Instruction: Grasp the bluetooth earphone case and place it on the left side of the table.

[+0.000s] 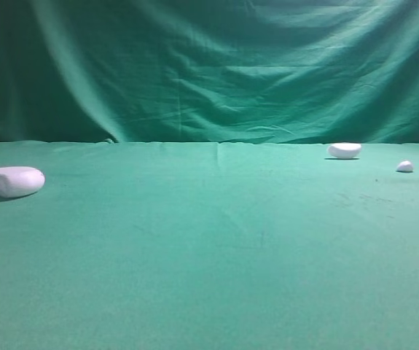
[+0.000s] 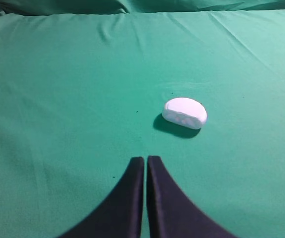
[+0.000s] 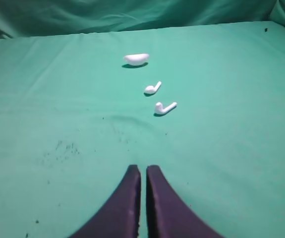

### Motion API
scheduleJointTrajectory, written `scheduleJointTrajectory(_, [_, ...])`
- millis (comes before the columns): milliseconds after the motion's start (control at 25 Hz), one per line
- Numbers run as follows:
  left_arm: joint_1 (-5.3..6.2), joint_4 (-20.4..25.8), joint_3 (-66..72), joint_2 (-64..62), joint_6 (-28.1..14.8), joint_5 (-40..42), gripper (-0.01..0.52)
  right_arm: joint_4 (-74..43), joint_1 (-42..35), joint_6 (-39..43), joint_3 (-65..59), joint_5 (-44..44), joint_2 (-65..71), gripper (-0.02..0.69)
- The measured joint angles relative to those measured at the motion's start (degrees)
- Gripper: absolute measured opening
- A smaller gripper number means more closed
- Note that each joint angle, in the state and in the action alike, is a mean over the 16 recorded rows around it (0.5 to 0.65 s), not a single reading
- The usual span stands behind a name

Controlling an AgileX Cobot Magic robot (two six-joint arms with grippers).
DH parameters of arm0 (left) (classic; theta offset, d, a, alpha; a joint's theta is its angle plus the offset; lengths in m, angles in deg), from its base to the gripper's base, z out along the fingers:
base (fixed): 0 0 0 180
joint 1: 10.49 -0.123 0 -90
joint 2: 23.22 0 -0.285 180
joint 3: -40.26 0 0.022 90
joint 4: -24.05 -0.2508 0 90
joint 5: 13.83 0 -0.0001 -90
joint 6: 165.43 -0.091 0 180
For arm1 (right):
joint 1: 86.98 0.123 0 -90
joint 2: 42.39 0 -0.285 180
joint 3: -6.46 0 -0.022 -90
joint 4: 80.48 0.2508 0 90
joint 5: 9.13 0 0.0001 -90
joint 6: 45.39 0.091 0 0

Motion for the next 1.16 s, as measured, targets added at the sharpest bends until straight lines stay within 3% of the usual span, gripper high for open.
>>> scheduleJointTrajectory(1160, [0.0,0.0,0.0,0.0,0.0,0.0,0.0,0.0,-0.01,0.63,-0.01,-1.63,-0.02,0.0])
